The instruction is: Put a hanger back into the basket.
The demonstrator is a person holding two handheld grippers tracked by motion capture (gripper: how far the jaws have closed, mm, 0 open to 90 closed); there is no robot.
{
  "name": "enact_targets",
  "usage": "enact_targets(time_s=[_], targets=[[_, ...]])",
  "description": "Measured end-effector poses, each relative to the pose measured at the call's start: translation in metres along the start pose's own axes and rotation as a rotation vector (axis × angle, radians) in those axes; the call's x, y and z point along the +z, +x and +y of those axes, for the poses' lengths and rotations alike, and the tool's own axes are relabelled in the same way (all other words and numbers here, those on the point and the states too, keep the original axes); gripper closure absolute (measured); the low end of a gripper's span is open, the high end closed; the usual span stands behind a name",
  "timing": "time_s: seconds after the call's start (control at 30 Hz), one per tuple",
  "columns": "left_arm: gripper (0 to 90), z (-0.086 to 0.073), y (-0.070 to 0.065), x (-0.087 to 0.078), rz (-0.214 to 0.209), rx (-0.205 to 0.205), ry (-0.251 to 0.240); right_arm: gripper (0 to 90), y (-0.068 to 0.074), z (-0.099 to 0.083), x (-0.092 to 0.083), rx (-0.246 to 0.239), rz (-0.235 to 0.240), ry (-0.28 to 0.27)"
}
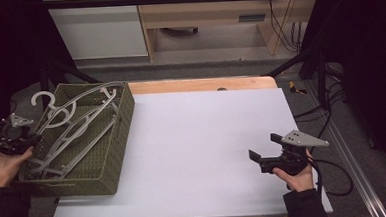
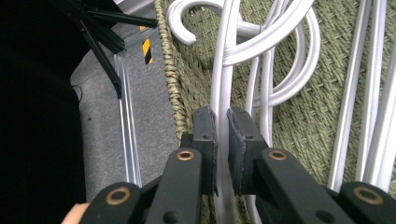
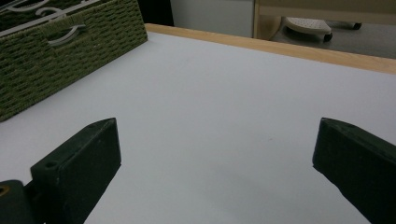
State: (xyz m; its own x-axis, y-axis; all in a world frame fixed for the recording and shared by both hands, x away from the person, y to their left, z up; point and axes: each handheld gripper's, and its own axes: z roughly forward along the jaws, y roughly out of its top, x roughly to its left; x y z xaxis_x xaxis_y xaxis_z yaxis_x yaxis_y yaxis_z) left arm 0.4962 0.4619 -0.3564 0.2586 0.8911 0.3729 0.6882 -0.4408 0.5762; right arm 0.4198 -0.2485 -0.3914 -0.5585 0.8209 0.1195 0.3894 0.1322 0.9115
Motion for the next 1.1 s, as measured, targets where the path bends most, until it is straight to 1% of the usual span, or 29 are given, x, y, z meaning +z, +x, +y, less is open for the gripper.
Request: enact_targets(time_s=[0.07, 0.1, 0.17, 0.2, 0.23, 0.3, 0.4, 0.5, 0.53, 0.63, 0.67, 0.7, 0.73, 0.77, 0.8, 0.83, 0.87, 0.93, 0.97, 1.0, 1.03, 1.07, 1.1], targets=[[82.4, 0.0, 0.0, 0.0, 0.006, -0.001, 0.004, 1.3, 0.0, 0.0, 0.0, -0.006, -0.002, 0.004], [82.4, -0.001, 0.0, 0.001, 0.016, 0.003, 0.007, 1.3, 0.0, 0.0, 0.0, -0.006, -0.002, 0.004], [82.4, -0.001, -0.001, 0.002, 0.02, -0.001, 0.015, 1.4, 0.0, 0.0, 0.0, -0.001, -0.001, 0.0], [82.4, -0.001, -0.002, 0.003, 0.025, 0.008, 0.014, 1.4, 0.0, 0.0, 0.0, -0.005, -0.003, 0.004], [82.4, -0.001, -0.005, 0.003, 0.021, 0.015, 0.013, 1.4, 0.0, 0.0, 0.0, -0.006, -0.003, 0.003], [82.4, -0.001, -0.009, 0.005, 0.033, 0.018, 0.02, 1.3, 0.0, 0.0, 0.0, 0.002, 0.002, -0.001], [82.3, -0.004, -0.009, 0.007, 0.021, 0.005, 0.018, 1.4, 0.0, 0.0, 0.0, -0.006, -0.002, 0.005], [82.3, -0.006, -0.011, 0.01, 0.031, 0.017, 0.02, 1.3, 0.0, 0.0, 0.0, -0.005, -0.002, 0.006], [82.3, -0.006, -0.012, 0.011, 0.03, 0.018, 0.028, 1.4, 0.0, 0.0, 0.0, -0.005, -0.003, 0.006], [82.3, -0.006, -0.015, 0.014, 0.039, 0.035, 0.042, 1.4, 0.0, 0.0, 0.0, -0.006, -0.002, 0.004], [82.3, -0.005, -0.018, 0.014, 0.046, 0.05, 0.055, 1.4, 0.0, 0.0, 0.0, -0.005, -0.004, 0.004], [82.3, -0.005, -0.02, 0.015, 0.052, 0.055, 0.058, 1.4, 0.0, 0.0, 0.0, -0.005, -0.004, 0.003], [82.3, -0.004, -0.022, 0.015, 0.06, 0.069, 0.066, 1.3, 0.0, 0.0, 0.0, -0.004, -0.006, 0.002], [82.3, -0.004, -0.024, 0.014, 0.067, 0.075, 0.063, 1.3, 0.0, 0.0, -0.001, -0.001, -0.005, 0.0], [82.2, -0.003, -0.025, 0.014, 0.063, 0.082, 0.072, 1.4, 0.0, 0.0, -0.001, -0.002, -0.005, 0.0], [82.2, -0.003, -0.027, 0.014, 0.066, 0.088, 0.07, 1.3, 0.0, 0.0, -0.001, 0.0, -0.004, -0.001], [82.0, -0.003, -0.027, 0.013, 0.059, 0.098, 0.074, 1.3, 0.0, 0.0, 0.0, 0.0, -0.004, -0.001], [81.6, -0.002, -0.028, 0.013, 0.019, 0.093, 0.086, 1.3, 0.0, 0.0, 0.0, -0.006, -0.003, 0.003], [81.5, -0.002, -0.029, 0.012, 0.02, 0.091, 0.084, 1.3, 0.0, 0.0, 0.0, -0.005, -0.003, 0.004], [81.4, -0.002, -0.028, 0.011, 0.011, 0.081, 0.08, 1.3, 0.0, 0.0, 0.0, -0.006, -0.003, 0.004], [81.4, -0.003, -0.027, 0.011, -0.004, 0.061, 0.069, 1.3, 0.0, 0.0, 0.0, -0.006, -0.003, 0.004], [81.2, -0.003, -0.025, 0.01, -0.035, 0.041, 0.081, 1.4, 0.001, 0.0, 0.0, -0.001, -0.003, 0.0], [81.0, -0.003, -0.024, 0.011, -0.061, 0.03, 0.087, 1.3, 0.0, 0.0, -0.001, -0.001, -0.002, -0.002]])
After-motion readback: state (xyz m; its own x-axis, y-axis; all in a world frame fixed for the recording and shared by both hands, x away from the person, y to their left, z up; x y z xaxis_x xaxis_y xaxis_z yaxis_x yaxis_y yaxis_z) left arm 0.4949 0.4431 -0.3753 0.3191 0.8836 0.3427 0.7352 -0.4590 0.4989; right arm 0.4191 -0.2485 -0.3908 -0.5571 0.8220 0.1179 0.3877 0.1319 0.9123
